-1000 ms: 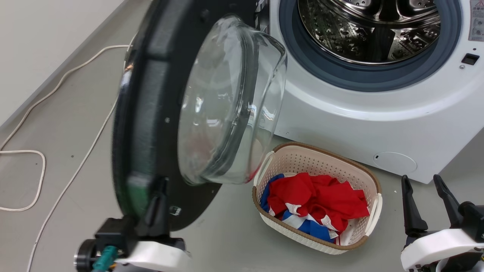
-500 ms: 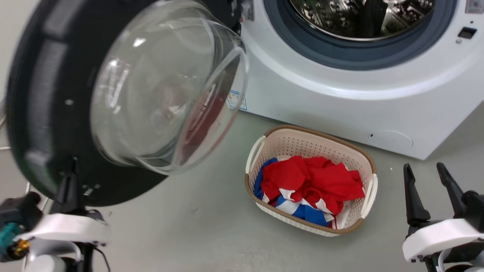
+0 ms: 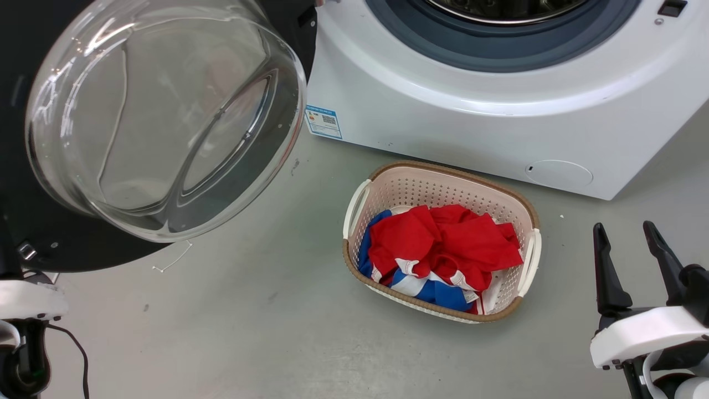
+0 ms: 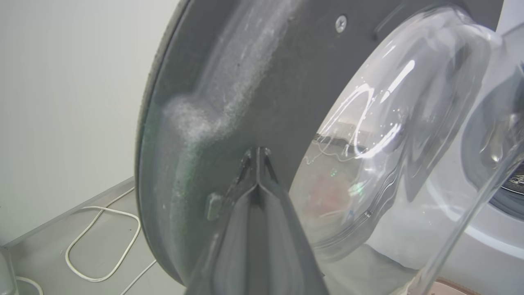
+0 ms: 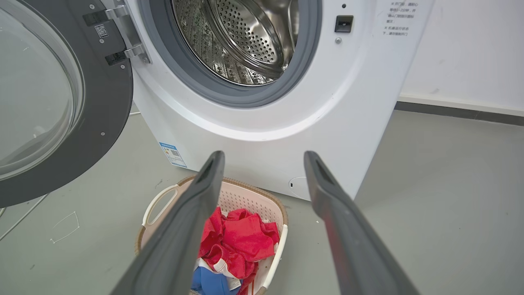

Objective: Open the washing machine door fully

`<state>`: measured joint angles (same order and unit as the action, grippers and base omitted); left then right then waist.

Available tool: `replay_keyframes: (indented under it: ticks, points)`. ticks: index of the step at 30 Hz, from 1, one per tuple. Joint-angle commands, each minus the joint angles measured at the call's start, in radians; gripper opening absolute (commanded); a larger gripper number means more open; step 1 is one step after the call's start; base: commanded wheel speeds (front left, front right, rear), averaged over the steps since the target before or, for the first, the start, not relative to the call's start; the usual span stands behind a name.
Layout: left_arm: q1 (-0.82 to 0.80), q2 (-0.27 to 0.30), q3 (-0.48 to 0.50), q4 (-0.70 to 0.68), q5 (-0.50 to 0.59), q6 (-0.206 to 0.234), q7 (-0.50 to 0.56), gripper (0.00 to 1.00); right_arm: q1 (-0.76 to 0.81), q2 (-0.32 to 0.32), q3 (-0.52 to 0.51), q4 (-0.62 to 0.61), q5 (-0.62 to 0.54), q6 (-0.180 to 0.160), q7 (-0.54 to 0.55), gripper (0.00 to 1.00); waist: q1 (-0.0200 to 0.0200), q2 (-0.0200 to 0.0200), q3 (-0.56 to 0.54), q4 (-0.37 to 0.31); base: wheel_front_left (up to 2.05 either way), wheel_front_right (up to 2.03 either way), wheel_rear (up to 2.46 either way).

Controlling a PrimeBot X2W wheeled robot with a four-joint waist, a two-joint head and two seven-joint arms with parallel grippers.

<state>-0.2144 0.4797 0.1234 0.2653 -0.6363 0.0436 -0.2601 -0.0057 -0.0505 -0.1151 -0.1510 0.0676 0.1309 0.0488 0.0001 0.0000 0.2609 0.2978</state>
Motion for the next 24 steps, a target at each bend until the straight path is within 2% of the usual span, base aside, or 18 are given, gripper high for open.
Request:
replay_keyframes:
  ticks: [1,8,13,19,24]
  points:
    - [-0.015,-0.010,0.023,0.015,0.014,-0.012,-0.007,0.00,-0.017,0.001,0.001,0.003,-0.008,0.000,-0.005,1.00,-0.0001,0.0000,0.003,-0.005,0.00,0.00,0.00]
    - [0.009,-0.070,0.098,0.051,0.086,-0.046,-0.005,0.00,-0.011,0.001,0.003,0.031,0.008,0.000,-0.019,1.00,-0.0001,0.0000,-0.027,-0.018,0.00,0.00,0.00]
    - [0.068,-0.123,0.101,0.010,0.161,-0.046,-0.005,0.00,0.013,0.001,0.007,0.066,0.031,0.000,-0.037,1.00,-0.0001,0.0000,-0.087,-0.024,0.00,0.00,0.00]
    - [0.159,-0.184,0.072,-0.076,0.237,-0.038,-0.005,0.00,0.040,0.001,0.017,0.098,0.050,0.000,-0.051,1.00,-0.0001,0.0000,-0.154,-0.033,0.00,0.00,0.00]
    - [0.243,-0.256,-0.039,-0.155,0.320,-0.031,-0.005,0.00,0.065,0.001,0.035,0.124,0.063,0.000,-0.063,1.00,-0.0001,0.0000,-0.209,-0.063,0.00,0.00,0.00]
